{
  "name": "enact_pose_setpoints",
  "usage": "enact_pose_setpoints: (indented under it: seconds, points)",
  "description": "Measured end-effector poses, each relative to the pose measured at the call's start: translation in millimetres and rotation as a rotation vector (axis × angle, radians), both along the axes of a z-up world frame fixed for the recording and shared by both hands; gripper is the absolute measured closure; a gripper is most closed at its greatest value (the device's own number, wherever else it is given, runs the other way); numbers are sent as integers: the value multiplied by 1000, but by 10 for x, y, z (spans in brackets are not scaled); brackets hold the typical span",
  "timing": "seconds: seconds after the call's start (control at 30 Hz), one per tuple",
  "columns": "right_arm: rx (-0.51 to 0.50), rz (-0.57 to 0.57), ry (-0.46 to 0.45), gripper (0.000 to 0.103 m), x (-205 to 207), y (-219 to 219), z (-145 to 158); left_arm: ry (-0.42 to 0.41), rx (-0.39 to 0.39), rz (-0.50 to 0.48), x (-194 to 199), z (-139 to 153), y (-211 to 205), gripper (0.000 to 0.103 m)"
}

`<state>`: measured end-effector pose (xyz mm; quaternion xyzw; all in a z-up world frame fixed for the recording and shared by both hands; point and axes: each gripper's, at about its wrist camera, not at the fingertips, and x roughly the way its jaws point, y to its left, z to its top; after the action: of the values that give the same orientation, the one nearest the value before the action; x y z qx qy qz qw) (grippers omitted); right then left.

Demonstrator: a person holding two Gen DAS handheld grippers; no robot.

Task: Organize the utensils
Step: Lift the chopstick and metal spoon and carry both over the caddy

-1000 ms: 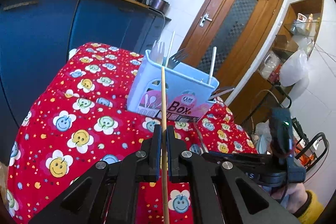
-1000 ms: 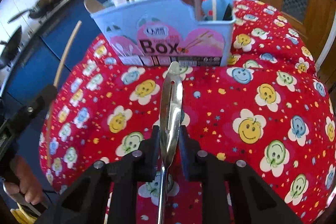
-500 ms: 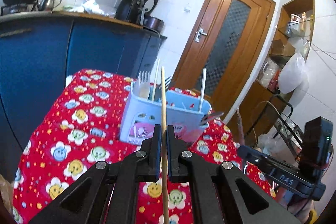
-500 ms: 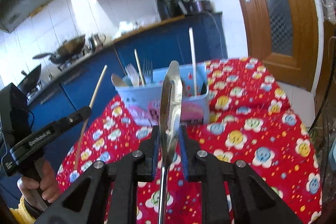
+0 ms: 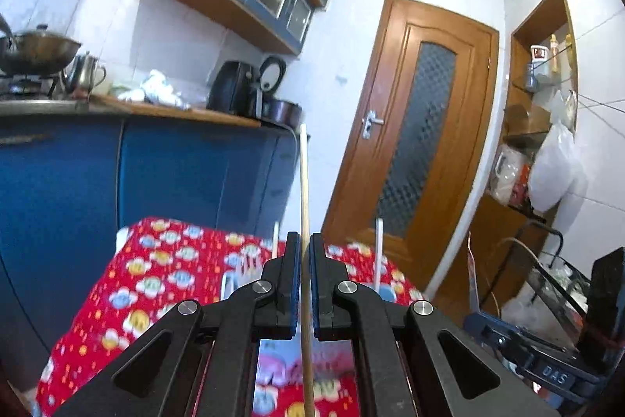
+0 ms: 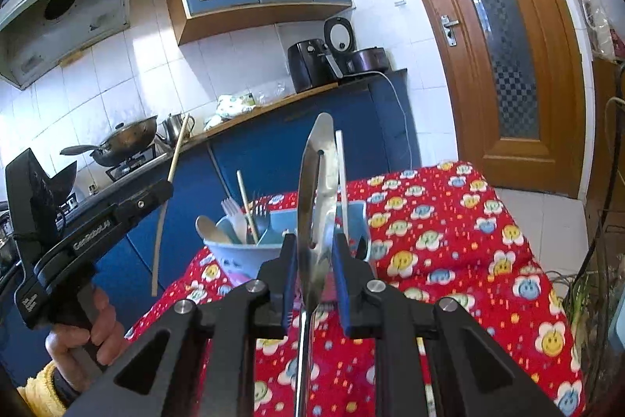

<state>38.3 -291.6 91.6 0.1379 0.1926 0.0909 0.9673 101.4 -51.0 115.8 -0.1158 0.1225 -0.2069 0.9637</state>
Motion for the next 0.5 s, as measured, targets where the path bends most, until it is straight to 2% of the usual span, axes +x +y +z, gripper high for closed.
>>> enact_pose_setpoints:
  seconds: [0.33,0.5]
  points:
    - [-16,-26,-84,83,320,-105,124,-43,-80,47,495,3,-81,99]
    - [-26,-32,-112,83,480,-126,137,-58,-66,76,632,-88,-166,99]
